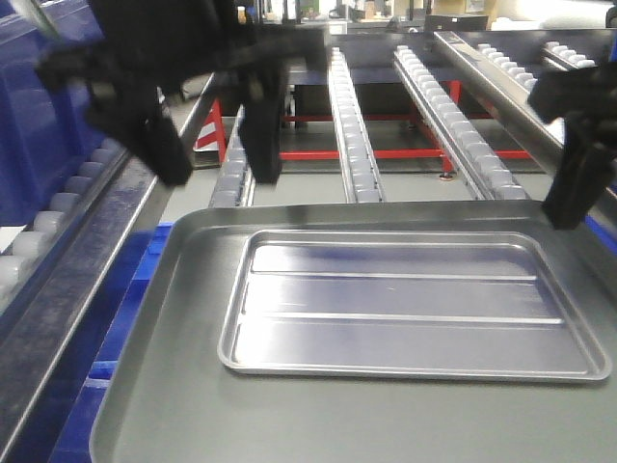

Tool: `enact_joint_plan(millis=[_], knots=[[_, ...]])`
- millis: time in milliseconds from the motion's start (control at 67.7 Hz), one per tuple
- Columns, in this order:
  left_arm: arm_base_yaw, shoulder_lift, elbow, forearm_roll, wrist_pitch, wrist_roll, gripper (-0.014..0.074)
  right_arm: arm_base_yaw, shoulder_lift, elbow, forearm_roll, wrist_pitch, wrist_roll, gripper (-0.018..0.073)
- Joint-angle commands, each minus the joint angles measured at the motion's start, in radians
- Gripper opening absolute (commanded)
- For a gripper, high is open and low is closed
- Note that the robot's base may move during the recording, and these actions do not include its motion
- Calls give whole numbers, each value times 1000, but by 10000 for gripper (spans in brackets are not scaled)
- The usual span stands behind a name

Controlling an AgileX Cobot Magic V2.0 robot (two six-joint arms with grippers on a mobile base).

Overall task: Grab silver tray and place in blue box
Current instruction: 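Lower both grippers onto opposite short edges of the silver tray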

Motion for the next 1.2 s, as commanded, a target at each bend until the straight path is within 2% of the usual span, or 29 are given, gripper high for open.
enact_joint_plan(millis=[0,370,621,828,1182], knots=[[-6,7,-38,23,8,-33,325,-3,16,-53,-11,-34,13,489],[-6,106,-73,51,-12,-49,325,-3,123,-58,-12,-65,23,489],[-6,164,-91,43,-24,-51,325,-3,174,-58,-13,-87,23,489],[-6,175,-91,46,-24,-83,325,-3,198,-58,-13,-114,23,489],[-6,205,-91,42,-24,-83,325,-3,234,-58,-13,-124,23,487]])
